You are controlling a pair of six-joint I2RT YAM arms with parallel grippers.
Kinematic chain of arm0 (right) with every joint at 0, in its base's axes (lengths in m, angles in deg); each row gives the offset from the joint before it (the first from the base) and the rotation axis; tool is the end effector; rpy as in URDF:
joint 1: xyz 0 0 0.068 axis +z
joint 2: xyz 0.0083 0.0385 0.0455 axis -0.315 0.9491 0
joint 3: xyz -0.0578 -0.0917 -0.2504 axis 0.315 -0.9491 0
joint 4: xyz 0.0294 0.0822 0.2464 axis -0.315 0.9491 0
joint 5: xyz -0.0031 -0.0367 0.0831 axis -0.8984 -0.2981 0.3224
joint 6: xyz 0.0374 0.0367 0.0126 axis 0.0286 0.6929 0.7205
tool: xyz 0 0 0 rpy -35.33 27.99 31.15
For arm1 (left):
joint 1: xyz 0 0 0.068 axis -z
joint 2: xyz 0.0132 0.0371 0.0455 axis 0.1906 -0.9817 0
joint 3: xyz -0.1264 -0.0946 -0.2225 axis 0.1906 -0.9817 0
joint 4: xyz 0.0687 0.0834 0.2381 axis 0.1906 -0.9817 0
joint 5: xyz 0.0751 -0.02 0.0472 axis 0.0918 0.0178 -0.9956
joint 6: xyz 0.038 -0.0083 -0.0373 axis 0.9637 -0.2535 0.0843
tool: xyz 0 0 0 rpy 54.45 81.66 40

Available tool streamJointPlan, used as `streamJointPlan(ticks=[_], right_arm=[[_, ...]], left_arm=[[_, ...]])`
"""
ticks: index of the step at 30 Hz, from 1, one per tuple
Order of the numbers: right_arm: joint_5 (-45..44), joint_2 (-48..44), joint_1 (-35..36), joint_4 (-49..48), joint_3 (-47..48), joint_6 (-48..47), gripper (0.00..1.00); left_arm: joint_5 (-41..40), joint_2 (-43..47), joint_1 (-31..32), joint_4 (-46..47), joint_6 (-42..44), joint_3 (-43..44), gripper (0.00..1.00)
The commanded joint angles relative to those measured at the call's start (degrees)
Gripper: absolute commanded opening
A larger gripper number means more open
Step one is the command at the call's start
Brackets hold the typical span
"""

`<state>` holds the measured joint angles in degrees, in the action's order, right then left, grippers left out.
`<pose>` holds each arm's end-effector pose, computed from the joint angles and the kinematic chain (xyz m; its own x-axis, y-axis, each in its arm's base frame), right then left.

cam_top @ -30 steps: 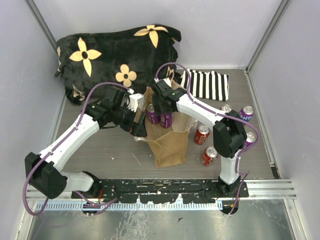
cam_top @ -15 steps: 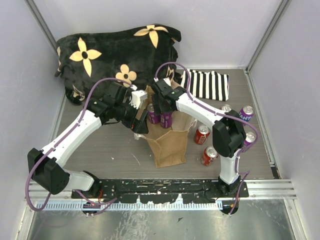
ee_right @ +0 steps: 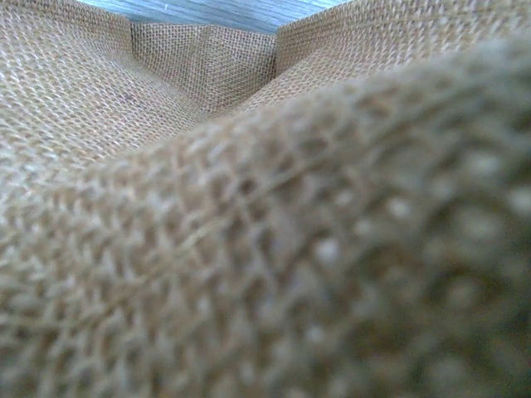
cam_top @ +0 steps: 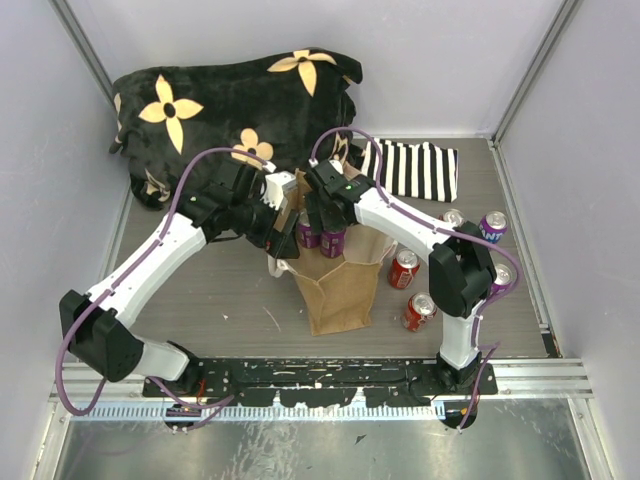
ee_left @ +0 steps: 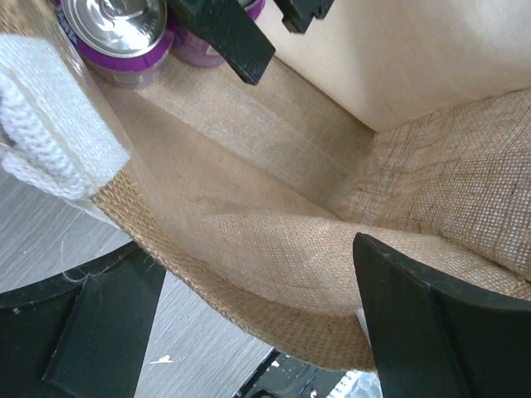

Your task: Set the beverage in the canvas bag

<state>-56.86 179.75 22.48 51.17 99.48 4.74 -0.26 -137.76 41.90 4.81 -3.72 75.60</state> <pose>0.3155 0.2594 0.2590 -0.7937 -0.2603 -0.5499 -0.2704 0.9606 -0.0645 0.2414 -0.1623 0.3276 -0.6668 0.4131 -0.6203 0.6994 0.6343 -0.3294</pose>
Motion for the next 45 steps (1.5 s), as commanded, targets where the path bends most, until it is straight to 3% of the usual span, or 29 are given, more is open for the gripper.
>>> streamJointPlan(ticks=[1, 28, 39, 42, 45], right_arm=[[1.14, -3.02, 0.97, 1.61, -0.89, 0.11, 0.82], [-0.03, -10.15, 2.11, 0.66, -0.99, 2.82, 0.86], [-6.24, -17.02, 1.88, 0.9, 5.7, 4.4, 0.87], [-9.3, -17.36, -1.87, 6.16, 11.76, 3.74, 0.87], [-9.03, -18.11, -11.35, 9.92, 15.27, 1.18, 0.87]], left_arm=[[-0.5, -0.55, 0.11, 1.9, -1.19, 3.44, 0.98], [0.13, 0.71, 0.12, 2.92, -4.01, 3.6, 0.98], [0.91, 3.6, 0.76, 2.16, -3.78, 0.45, 0.98], [0.16, 5.27, 0.86, 2.05, -3.65, -1.18, 0.98], [-0.12, 6.71, 0.97, 1.85, -3.95, -2.21, 0.98]])
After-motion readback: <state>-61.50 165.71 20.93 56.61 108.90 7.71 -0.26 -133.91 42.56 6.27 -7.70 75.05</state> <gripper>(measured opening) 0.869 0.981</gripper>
